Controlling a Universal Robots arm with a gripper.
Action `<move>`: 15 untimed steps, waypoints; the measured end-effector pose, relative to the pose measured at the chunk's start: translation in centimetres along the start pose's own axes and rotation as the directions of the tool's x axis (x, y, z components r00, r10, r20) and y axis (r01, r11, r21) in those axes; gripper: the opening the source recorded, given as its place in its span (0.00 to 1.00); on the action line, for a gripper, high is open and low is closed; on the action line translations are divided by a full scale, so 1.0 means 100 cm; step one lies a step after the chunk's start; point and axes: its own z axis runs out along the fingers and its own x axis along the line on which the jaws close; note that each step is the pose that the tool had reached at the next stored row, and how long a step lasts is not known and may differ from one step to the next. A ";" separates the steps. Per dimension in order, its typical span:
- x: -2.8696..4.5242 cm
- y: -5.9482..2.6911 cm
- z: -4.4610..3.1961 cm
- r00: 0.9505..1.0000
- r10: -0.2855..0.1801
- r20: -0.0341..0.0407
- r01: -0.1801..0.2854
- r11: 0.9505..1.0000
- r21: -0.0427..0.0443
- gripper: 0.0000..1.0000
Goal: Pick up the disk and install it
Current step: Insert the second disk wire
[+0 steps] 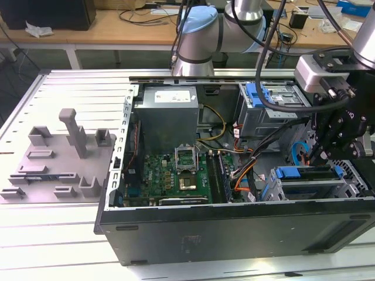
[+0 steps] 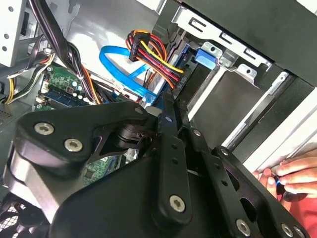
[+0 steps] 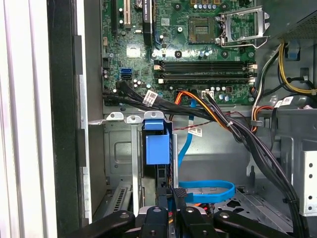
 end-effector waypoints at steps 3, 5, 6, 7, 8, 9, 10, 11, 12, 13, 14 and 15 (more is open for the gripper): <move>0.0000 0.0000 0.0004 1.000 0.000 0.000 0.000 1.000 0.000 0.16; 0.0000 0.0000 0.0007 1.000 0.000 0.000 0.000 1.000 0.000 0.16; 0.0000 0.0000 0.0008 1.000 0.000 0.000 0.000 1.000 0.000 0.16; 0.0000 0.0000 0.0011 1.000 0.000 0.000 0.000 1.000 0.000 0.16; 0.0000 0.0001 0.0014 1.000 0.000 0.000 0.000 1.000 0.000 0.16; 0.0000 0.0001 0.0015 1.000 0.000 0.000 0.000 1.000 0.000 0.16; 0.0000 0.0001 0.0017 1.000 0.000 0.000 0.000 1.000 0.000 0.16; 0.0000 0.0000 0.0019 1.000 0.000 0.000 0.000 1.000 0.000 0.16; 0.0000 0.0001 0.0021 1.000 0.000 0.000 0.000 1.000 0.000 0.16; 0.0000 0.0001 0.0023 1.000 0.000 0.000 0.000 1.000 0.000 0.16; 0.0000 0.0000 0.0025 1.000 0.000 0.000 0.000 1.000 0.000 0.16; 0.0000 0.0001 0.0027 1.000 0.000 0.000 0.000 1.000 0.000 0.16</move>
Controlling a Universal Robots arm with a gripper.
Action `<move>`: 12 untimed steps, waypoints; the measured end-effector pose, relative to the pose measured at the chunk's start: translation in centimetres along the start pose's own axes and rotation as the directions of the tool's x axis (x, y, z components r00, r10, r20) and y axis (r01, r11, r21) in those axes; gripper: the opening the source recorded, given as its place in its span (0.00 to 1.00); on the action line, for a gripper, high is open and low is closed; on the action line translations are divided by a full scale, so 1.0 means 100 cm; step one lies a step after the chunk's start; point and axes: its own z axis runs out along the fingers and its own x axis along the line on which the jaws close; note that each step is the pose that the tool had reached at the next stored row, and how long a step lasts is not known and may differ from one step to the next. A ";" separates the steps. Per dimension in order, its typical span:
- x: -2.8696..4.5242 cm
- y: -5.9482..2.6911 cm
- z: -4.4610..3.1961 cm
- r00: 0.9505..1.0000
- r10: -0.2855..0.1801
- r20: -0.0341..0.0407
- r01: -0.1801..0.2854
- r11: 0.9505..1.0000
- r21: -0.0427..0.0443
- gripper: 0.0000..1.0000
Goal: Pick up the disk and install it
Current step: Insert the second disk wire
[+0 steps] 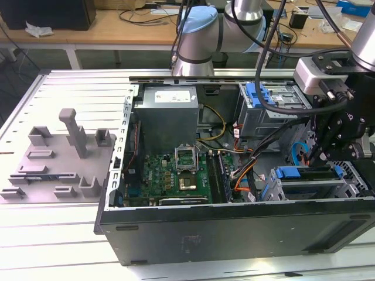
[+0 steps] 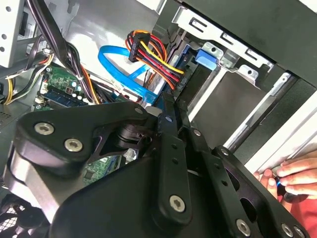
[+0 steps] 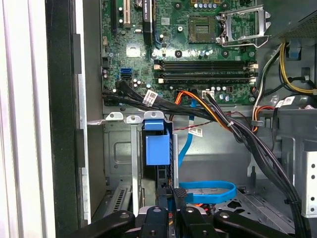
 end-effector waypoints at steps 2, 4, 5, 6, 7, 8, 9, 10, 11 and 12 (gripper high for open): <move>0.0000 0.0000 0.0002 1.000 0.000 0.000 0.000 1.000 0.000 0.16; 0.0001 0.0000 0.0006 1.000 0.000 0.000 0.000 1.000 0.000 0.16; 0.0001 0.0000 0.0007 1.000 0.000 0.000 0.000 1.000 0.000 0.16; 0.0002 0.0000 0.0010 1.000 0.000 0.000 0.000 1.000 0.000 0.16; 0.0002 0.0000 0.0013 1.000 0.000 0.000 0.000 1.000 0.000 0.16; 0.0003 0.0000 0.0015 1.000 0.000 0.000 0.000 1.000 0.000 0.16; 0.0003 0.0000 0.0016 1.000 0.000 0.000 0.000 1.000 0.000 0.16; 0.0003 -0.0001 0.0017 1.000 0.000 0.000 0.000 1.000 0.000 0.16; 0.0004 -0.0002 0.0019 1.000 0.000 0.000 0.000 1.000 0.000 0.16; 0.0004 -0.0003 0.0020 1.000 0.000 0.000 0.000 1.000 0.000 0.16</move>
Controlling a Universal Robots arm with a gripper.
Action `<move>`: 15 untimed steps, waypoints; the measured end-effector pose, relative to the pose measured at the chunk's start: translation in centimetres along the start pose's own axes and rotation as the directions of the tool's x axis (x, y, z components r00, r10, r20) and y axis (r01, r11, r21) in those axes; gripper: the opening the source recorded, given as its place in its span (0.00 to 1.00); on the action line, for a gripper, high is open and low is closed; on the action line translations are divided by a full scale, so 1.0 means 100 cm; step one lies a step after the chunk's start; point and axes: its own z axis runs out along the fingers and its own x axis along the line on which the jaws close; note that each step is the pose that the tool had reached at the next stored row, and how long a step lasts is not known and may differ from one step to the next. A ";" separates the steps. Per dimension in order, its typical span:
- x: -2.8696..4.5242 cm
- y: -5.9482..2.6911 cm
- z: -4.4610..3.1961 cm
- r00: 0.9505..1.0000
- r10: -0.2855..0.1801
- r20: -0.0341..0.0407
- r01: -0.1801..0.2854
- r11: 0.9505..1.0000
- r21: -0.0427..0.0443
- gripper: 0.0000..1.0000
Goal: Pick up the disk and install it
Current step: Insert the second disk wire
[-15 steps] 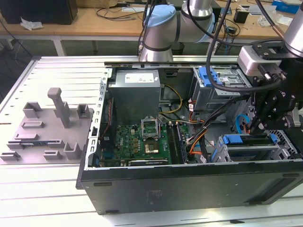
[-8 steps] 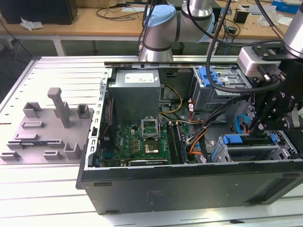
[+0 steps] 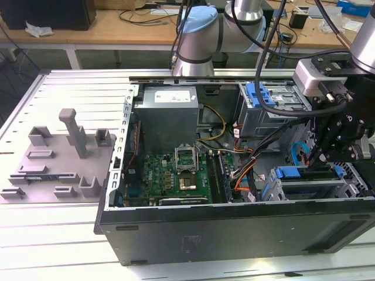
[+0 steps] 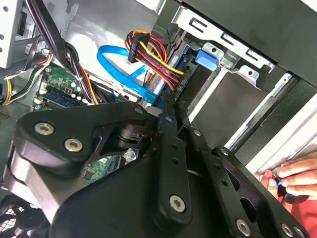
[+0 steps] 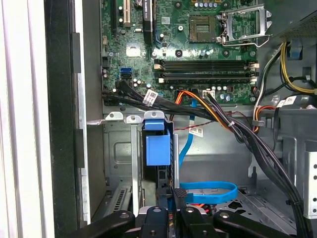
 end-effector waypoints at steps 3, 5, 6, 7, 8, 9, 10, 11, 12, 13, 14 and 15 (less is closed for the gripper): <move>0.0000 0.0000 0.0004 1.000 0.000 0.000 0.000 1.000 0.000 0.16; 0.0001 0.0000 0.0007 1.000 0.000 0.000 0.000 1.000 0.000 0.16; 0.0001 0.0000 0.0010 1.000 0.000 0.000 0.000 1.000 0.000 0.16; 0.0001 0.0000 0.0011 1.000 0.000 0.000 0.000 1.000 0.000 0.16; 0.0001 0.0000 0.0013 1.000 0.000 0.000 0.000 1.000 0.000 0.16; 0.0001 0.0000 0.0017 1.000 0.000 0.000 0.000 1.000 0.000 0.16; 0.0001 0.0000 0.0019 1.000 0.000 0.000 0.000 1.000 0.000 0.16; 0.0001 0.0000 0.0021 1.000 0.000 0.000 0.000 1.000 0.000 0.16; 0.0001 0.0000 0.0023 1.000 0.000 0.000 0.000 1.000 0.000 0.16; 0.0001 0.0000 0.0025 1.000 0.000 0.000 0.000 1.000 0.000 0.16; 0.0001 0.0000 0.0027 1.000 0.000 0.000 0.000 1.000 0.000 0.16; 0.0001 0.0000 0.0030 1.000 0.000 0.000 0.000 1.000 0.000 0.16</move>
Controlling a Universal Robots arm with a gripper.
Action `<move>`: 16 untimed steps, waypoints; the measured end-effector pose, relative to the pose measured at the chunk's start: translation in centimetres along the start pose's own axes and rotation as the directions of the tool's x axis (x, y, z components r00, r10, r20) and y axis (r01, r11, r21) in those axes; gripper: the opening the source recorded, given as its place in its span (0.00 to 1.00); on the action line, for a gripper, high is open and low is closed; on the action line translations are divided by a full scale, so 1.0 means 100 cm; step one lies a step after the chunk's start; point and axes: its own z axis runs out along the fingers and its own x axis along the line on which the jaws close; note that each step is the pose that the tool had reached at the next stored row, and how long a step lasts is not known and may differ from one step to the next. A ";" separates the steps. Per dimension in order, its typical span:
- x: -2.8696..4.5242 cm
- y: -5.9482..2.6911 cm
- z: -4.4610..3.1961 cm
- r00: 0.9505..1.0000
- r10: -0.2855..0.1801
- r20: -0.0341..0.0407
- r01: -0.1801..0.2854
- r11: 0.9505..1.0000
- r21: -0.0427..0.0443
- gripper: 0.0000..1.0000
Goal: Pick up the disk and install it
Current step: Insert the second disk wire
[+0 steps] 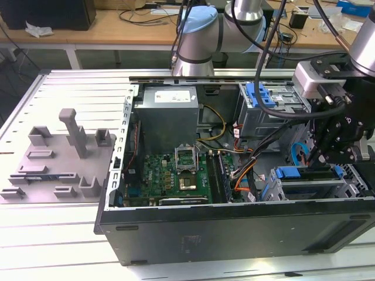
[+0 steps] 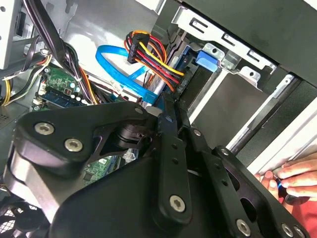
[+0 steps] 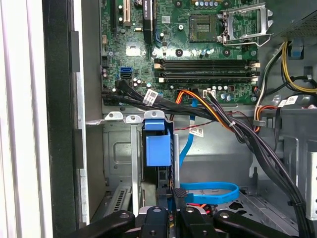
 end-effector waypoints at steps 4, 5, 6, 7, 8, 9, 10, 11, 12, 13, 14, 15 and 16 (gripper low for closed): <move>0.0000 0.0000 0.0014 1.000 0.000 0.000 0.000 1.000 0.000 0.16; 0.0000 0.0000 0.0018 1.000 0.000 0.000 0.000 1.000 0.000 0.16; 0.0000 0.0001 0.0021 1.000 0.000 0.000 0.000 1.000 0.000 0.16; 0.0000 0.0001 0.0023 1.000 0.000 0.000 0.000 1.000 0.000 0.16; 0.0000 0.0000 0.0026 1.000 0.000 0.000 0.000 1.000 0.000 0.16; 0.0000 0.0001 0.0028 1.000 0.000 0.000 0.000 1.000 0.000 0.16; 0.0001 0.0001 0.0031 1.000 0.000 0.000 0.000 1.000 0.000 0.16; 0.0001 0.0001 0.0033 1.000 0.000 0.000 0.000 1.000 0.000 0.16; 0.0001 0.0001 0.0036 1.000 0.000 0.000 0.000 1.000 0.000 0.16; 0.0001 0.0001 0.0038 1.000 0.000 0.000 0.000 1.000 0.000 0.16; 0.0001 0.0001 0.0042 1.000 0.000 0.000 0.000 1.000 0.000 0.16; 0.0001 0.0001 0.0045 1.000 0.000 0.000 0.000 1.000 0.000 0.16; 0.0001 0.0001 0.0047 1.000 0.000 0.000 0.000 1.000 0.000 0.16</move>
